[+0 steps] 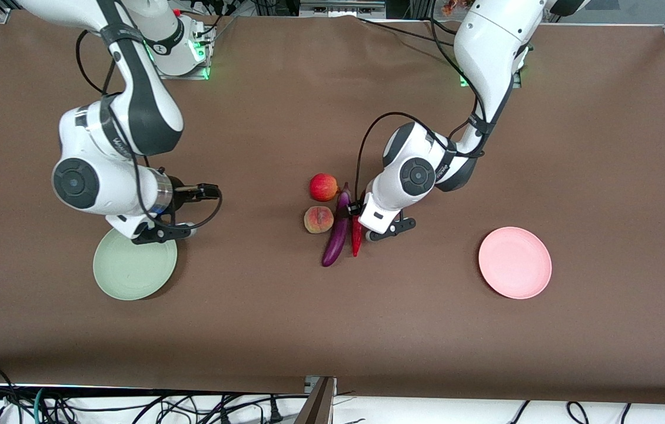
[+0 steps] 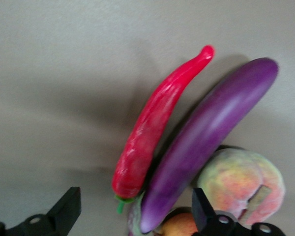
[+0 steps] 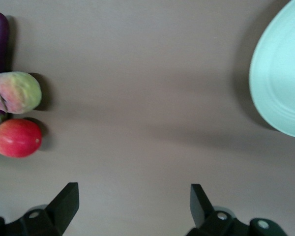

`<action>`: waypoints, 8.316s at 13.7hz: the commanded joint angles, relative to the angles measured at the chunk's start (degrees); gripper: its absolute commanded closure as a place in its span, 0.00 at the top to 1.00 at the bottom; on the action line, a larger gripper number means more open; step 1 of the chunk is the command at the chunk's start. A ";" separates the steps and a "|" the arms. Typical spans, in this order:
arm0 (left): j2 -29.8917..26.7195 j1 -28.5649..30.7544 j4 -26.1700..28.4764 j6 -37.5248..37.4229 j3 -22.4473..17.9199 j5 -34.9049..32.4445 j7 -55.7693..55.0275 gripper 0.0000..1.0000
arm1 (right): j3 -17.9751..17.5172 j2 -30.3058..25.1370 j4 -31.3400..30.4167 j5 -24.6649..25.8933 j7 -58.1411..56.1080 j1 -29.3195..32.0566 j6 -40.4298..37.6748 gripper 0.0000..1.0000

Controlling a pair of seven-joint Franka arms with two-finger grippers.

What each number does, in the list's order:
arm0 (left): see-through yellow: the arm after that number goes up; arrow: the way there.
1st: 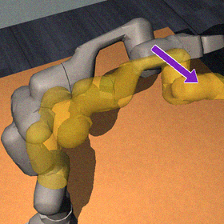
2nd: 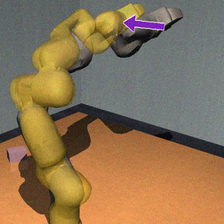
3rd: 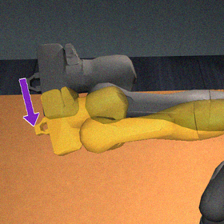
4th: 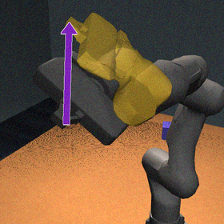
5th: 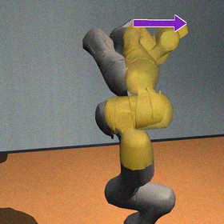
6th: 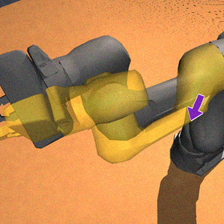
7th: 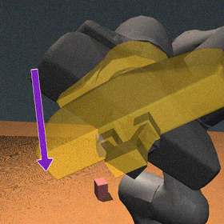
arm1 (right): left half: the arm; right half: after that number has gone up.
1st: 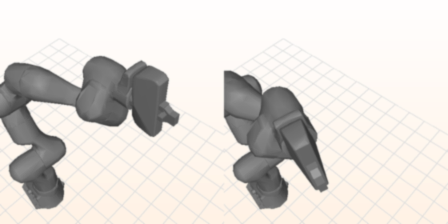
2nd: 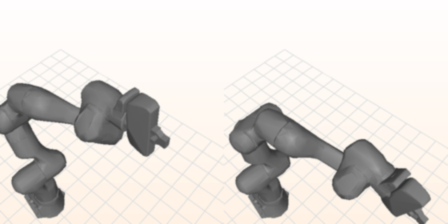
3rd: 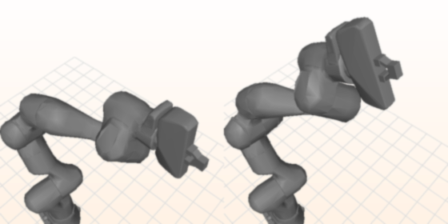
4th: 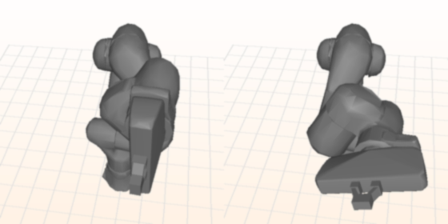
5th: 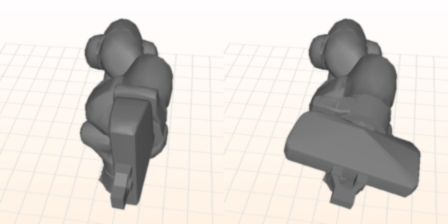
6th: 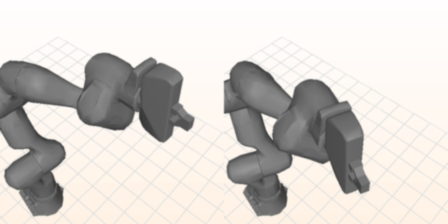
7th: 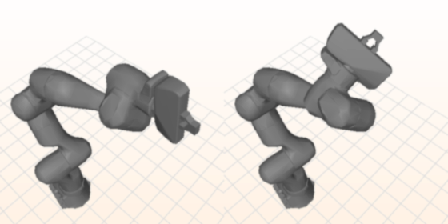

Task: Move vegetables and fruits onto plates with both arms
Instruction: 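Reach the left gripper to the red chili while the right gripper reaches the apple, then lift the chili with the left gripper while the right gripper grasps the apple, then lower the chili onto the pink plate while the right gripper lifts the apple, then reach the left gripper to the eggplant while the right gripper carries the apple, then release the apple on the green plate while the left gripper grasps the eggplant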

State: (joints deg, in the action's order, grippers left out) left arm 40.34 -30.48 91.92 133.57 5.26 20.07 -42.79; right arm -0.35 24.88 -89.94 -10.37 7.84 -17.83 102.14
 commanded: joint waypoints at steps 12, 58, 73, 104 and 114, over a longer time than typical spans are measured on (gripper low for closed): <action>5.62 -2.75 -2.45 3.36 -0.95 0.32 0.95 0.78 | 0.17 2.01 -3.66 -6.07 10.69 -7.83 10.09 1.00; 5.54 33.73 -9.66 -21.95 -2.09 -5.31 57.55 1.00 | 0.26 15.55 -3.84 -6.24 31.19 -25.68 30.74 0.77; 3.69 28.11 -11.23 -25.38 3.08 1.99 34.92 1.00 | 23.96 6.23 -2.61 -6.33 -1.81 -23.76 9.14 0.15; 11.25 1.03 -12.12 5.65 3.45 2.87 3.67 0.43 | 24.08 16.69 7.85 -10.02 -35.38 -1.85 11.68 1.00; 12.57 1.03 -11.94 8.20 3.27 -0.55 13.07 0.38 | 23.73 16.60 7.41 -13.09 -7.95 -15.56 11.41 1.00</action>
State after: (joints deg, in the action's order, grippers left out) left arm 52.22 -29.02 80.55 140.48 8.93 21.27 -31.83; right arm 23.14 41.76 -82.29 -21.34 -3.36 -31.82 114.27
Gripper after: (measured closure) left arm 0.493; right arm 0.000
